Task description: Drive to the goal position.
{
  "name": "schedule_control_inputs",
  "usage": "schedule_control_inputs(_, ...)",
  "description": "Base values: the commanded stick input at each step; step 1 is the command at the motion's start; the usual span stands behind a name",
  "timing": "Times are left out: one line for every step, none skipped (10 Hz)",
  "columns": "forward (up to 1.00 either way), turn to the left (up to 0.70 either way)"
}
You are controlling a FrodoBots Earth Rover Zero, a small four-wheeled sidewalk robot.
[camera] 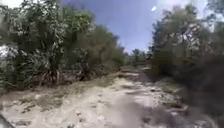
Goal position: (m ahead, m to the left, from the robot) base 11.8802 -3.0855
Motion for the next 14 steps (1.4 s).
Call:
schedule_control_inputs(0.70,0.00)
schedule_control_inputs(0.70,0.00)
schedule_control_inputs(0.70,0.00)
schedule_control_inputs(0.70,0.00)
schedule_control_inputs(0.70,0.00)
schedule_control_inputs(0.70,0.00)
schedule_control_inputs(0.70,0.00)
schedule_control_inputs(0.70,0.00)
schedule_control_inputs(0.70,0.00)
schedule_control_inputs(0.70,0.00)
schedule_control_inputs(0.70,0.00)
schedule_control_inputs(0.70,0.00)
schedule_control_inputs(0.70,0.00)
schedule_control_inputs(0.70,0.00)
